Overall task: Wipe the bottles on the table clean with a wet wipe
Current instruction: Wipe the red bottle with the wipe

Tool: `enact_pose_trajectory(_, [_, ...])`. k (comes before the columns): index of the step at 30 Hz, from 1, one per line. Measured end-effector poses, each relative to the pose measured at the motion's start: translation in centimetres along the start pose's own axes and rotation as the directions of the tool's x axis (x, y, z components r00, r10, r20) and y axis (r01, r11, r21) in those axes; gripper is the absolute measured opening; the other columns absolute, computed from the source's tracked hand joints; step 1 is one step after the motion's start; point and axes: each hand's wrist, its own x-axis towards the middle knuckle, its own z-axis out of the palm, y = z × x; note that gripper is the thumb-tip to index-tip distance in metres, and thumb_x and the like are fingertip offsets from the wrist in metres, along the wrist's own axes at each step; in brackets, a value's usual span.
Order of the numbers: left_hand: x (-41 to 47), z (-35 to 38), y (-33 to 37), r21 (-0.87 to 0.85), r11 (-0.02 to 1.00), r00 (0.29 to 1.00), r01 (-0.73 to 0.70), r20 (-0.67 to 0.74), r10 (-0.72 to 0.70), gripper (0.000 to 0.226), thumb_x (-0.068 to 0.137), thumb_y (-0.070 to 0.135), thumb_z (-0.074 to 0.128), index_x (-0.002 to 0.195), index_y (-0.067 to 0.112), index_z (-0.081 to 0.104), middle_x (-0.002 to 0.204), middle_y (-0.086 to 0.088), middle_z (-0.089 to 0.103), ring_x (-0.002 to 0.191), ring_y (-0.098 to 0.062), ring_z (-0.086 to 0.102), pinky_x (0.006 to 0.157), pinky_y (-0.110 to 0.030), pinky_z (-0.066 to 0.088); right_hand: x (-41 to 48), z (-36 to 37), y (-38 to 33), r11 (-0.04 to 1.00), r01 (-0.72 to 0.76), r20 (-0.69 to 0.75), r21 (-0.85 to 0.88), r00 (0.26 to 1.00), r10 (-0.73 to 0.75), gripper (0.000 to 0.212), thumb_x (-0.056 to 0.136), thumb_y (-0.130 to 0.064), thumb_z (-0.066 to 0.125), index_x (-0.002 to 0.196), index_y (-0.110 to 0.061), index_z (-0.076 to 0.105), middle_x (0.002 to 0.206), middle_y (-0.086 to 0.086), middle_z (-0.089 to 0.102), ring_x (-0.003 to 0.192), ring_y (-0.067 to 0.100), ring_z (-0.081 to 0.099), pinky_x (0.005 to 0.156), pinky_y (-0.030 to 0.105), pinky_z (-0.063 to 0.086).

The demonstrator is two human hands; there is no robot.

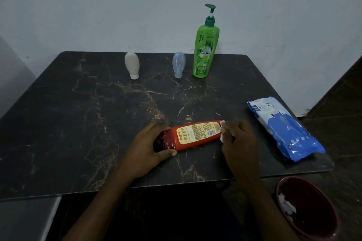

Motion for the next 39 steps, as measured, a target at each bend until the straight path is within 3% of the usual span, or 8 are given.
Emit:
enact_pose_trajectory(5, [-0.1,0.0,0.0,0.013,1.0,1.0,0.002,0.002,-0.002,0.067,0.076,0.046,0.083,0.135,0.031,0.054,0.128,0.019,0.051,0.109,0.001,0.052,0.084,-0.013,0.043,-2.4,2.1,-4.0,0.998,0.046,0.12,-0.037,0.992,-0.041,0.036,0.095,-0.012,0.058,0.13,-0.018,0.059,0.128,0.001,0.05,0.106,0.01,0.055,0.092,0.027,0.052])
enact_pose_trajectory(10, [-0.2,0.0,0.2,-0.003,1.0,0.999,-0.026,-0.03,0.026,0.065,0.074,0.043,0.086,0.13,0.029,0.056,0.123,0.017,0.054,0.107,0.004,0.053,0.086,-0.016,0.048,-5.1,3.4,-5.6,0.94,0.328,0.148,0.095,0.929,-0.339,0.031,0.09,-0.009,0.064,0.121,-0.015,0.067,0.115,-0.005,0.053,0.097,0.007,0.056,0.086,0.017,0.051])
enact_pose_trajectory(13, [-0.2,-0.2,0.2,-0.008,1.0,1.0,-0.01,-0.011,0.01,0.064,0.075,0.045,0.085,0.13,0.032,0.055,0.122,0.019,0.053,0.107,0.002,0.054,0.084,-0.015,0.048,-3.6,2.1,-3.8,0.978,0.194,0.17,0.079,0.964,-0.205,0.03,0.094,-0.013,0.059,0.122,-0.019,0.064,0.113,-0.011,0.048,0.095,0.002,0.051,0.077,0.007,0.041])
enact_pose_trajectory(20, [-0.1,-0.1,0.0,0.01,1.0,1.0,-0.001,0.015,0.0,0.067,0.076,0.049,0.082,0.135,0.032,0.054,0.128,0.018,0.052,0.111,0.0,0.052,0.089,-0.016,0.046,-1.1,-0.9,0.4,0.991,-0.12,0.003,0.062,0.993,0.12,0.01,0.094,-0.012,0.061,0.097,-0.021,0.064,0.105,-0.002,0.055,0.076,-0.006,0.047,0.062,0.008,0.032])
enact_pose_trajectory(24, [-0.1,-0.1,0.1,0.009,1.0,1.0,0.011,0.023,-0.011,0.067,0.077,0.048,0.082,0.136,0.031,0.053,0.13,0.018,0.051,0.113,-0.002,0.052,0.092,-0.02,0.048,-1.7,0.1,-1.6,0.993,-0.095,0.075,0.072,0.993,0.09,0.024,0.094,-0.012,0.061,0.117,-0.015,0.065,0.118,0.0,0.055,0.079,-0.007,0.047,0.063,0.003,0.037])
enact_pose_trajectory(28, [-0.4,-0.2,0.6,-0.027,1.0,1.0,-0.009,-0.022,0.008,0.061,0.076,0.038,0.086,0.125,0.033,0.051,0.123,0.018,0.051,0.108,0.0,0.054,0.084,-0.016,0.048,-2.9,1.5,-3.3,0.991,0.116,0.201,0.063,0.971,-0.126,0.034,0.093,-0.01,0.06,0.126,-0.018,0.063,0.129,-0.005,0.051,0.1,-0.002,0.049,0.076,0.002,0.037])
enact_pose_trajectory(35, [-0.8,-0.1,0.9,0.05,0.992,0.992,-0.117,-0.046,0.119,0.06,0.079,0.036,0.084,0.12,0.044,0.04,0.123,0.02,0.047,0.109,0.001,0.052,0.086,-0.016,0.046,0.9,-1.1,-0.8,0.993,-0.077,-0.013,0.087,0.997,0.079,0.024,0.094,-0.016,0.06,0.117,-0.014,0.065,0.113,0.003,0.058,0.082,-0.001,0.053,0.06,0.007,0.04])
enact_pose_trajectory(39, [-1.0,0.1,0.9,0.101,0.979,0.982,-0.175,-0.054,0.181,0.058,0.08,0.033,0.083,0.125,0.033,0.047,0.125,0.019,0.048,0.107,-0.001,0.054,0.087,-0.017,0.048,0.8,-0.4,-3.7,0.995,0.079,0.042,-0.052,0.996,-0.077,0.023,0.097,-0.018,0.055,0.118,-0.014,0.065,0.118,0.004,0.055,0.088,0.004,0.053,0.069,0.01,0.043])
